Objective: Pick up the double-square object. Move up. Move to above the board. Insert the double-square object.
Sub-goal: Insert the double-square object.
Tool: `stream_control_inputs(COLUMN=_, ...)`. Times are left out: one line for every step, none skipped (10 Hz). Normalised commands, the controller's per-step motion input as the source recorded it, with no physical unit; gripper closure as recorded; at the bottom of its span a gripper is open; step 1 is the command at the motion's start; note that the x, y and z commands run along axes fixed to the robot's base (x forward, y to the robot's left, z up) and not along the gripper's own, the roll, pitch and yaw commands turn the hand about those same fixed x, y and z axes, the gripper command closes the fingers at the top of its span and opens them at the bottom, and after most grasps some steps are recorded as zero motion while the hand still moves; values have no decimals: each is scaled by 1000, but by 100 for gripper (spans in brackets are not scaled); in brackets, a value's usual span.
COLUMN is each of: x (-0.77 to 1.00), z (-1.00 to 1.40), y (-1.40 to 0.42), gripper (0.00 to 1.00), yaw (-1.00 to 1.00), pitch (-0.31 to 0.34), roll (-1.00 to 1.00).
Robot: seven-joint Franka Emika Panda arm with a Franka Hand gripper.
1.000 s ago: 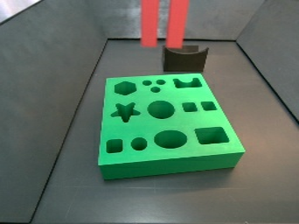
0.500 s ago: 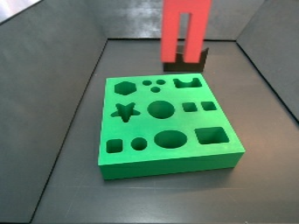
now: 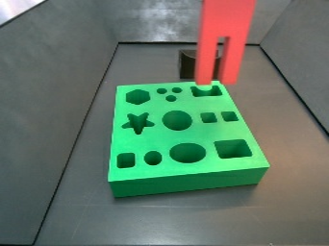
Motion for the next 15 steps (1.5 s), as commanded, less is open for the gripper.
stream_control_inputs(x=697, z=-271, y=0, gripper=100, yaw=371, pitch=0, roll=44)
stream_control_inputs(x=423, z=-391, y=-154, gripper=100, yaw=466, pitch=0, roll=254)
stream_control_inputs(x=209, z=-403, y=-340, gripper=100, yaw=417, pitch=0, roll=306)
stream_control_inputs(x=206, z=-460, y=-354, gripper=100, yaw=403, pitch=-7, roll=313)
stream_control_inputs(x=137, z=-354, y=-346, gripper=100, yaw=263, pitch=-67, roll=250)
stream_control_inputs(x=0, z=-137, y=-194, gripper=100, yaw=71, pitch=-50, roll=171)
stream_control_inputs(x=17, z=-426, y=-117, gripper=100, yaw=109, pitch=-79, roll=243)
stream_control_inputs(x=0, z=-217, y=-57, gripper=100, yaw=0, pitch=-76, roll=171)
stream_control_inputs(x=-29, z=0, y=3, gripper=100, yaw=0, pitch=0, roll=0)
stream_control_inputs(x=-126, z=-551, y=-40, gripper=100, yaw=0, pitch=-127, roll=151)
stream_control_inputs(x=-286, z=-711, y=0, gripper=100, yaw=0, pitch=-136, roll=234)
stream_control_inputs(x=-391, z=-746, y=0, gripper=100, yaw=0, pitch=-84, roll=289)
stream_control_inputs(x=-343, z=-591, y=0, gripper=100, yaw=23, pitch=-54, roll=237)
stream_control_inputs(x=-354, z=-546, y=-71, gripper=100, yaw=0, pitch=-76, roll=170)
stream_control_inputs(x=-137, z=-586, y=-189, gripper=100, yaw=0, pitch=-91, roll=109)
